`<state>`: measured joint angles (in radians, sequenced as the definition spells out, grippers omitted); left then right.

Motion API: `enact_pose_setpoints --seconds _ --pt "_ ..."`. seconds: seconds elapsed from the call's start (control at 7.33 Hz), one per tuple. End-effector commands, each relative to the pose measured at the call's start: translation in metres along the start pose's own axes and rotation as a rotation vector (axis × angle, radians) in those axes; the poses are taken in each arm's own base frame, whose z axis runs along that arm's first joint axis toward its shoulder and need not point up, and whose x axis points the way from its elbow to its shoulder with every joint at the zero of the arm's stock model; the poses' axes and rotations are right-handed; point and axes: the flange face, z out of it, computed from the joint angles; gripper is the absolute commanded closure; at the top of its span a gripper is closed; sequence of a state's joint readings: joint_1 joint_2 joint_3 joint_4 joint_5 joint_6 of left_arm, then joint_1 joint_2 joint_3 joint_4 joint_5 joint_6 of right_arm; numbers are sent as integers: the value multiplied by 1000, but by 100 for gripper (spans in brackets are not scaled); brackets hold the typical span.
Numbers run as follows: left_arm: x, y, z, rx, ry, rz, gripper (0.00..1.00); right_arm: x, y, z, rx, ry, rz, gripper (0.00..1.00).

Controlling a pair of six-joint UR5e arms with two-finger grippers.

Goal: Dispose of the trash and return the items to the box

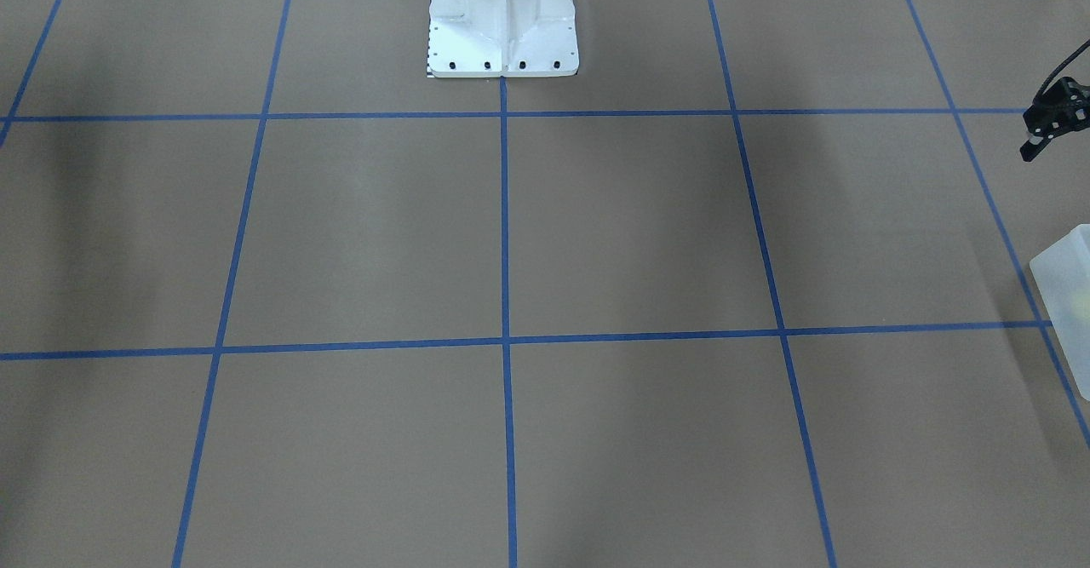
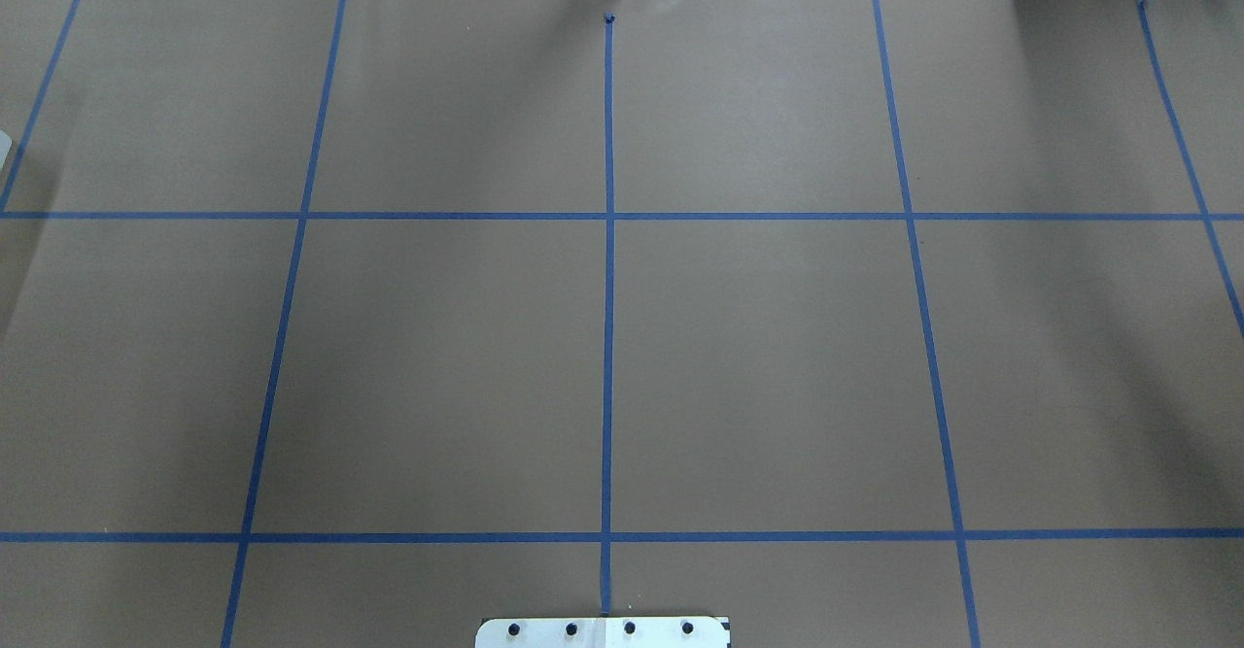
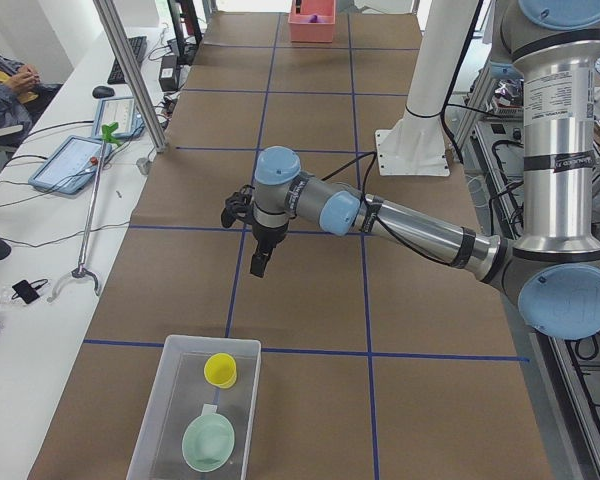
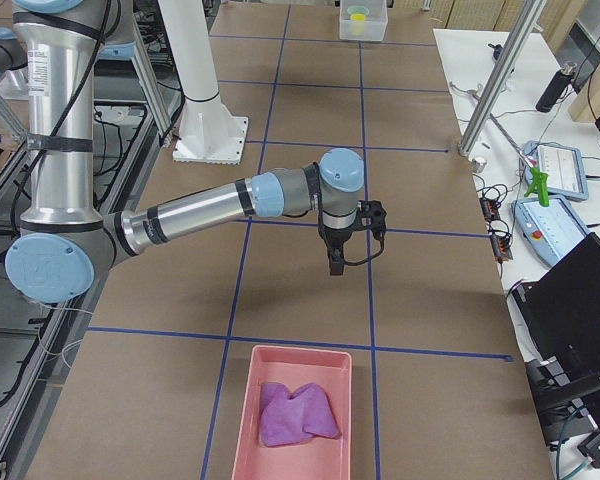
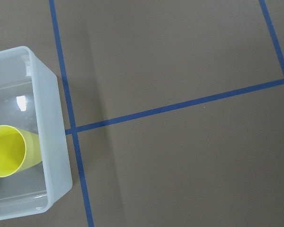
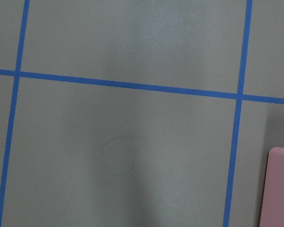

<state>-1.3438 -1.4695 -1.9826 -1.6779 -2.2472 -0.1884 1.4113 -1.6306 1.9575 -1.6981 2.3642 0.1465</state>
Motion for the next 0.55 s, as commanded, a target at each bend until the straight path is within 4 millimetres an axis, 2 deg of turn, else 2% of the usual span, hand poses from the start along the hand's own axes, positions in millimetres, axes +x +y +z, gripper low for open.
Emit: enact_pose_setpoints --seconds 0.0,0.14,0.27,0.41 --pt "-10 20 7 -44 31 -36 2 -2 1 3 -7 -3 0 0" --pt "-9 36 4 -66 91 -60 2 -2 1 3 -7 -5 1 0" --pt "-15 45 9 -84 97 -79 2 -2 1 3 -8 -6 1 0" --pt "-15 45 9 -90 99 -87 2 -5 1 3 -9 -16 3 0"
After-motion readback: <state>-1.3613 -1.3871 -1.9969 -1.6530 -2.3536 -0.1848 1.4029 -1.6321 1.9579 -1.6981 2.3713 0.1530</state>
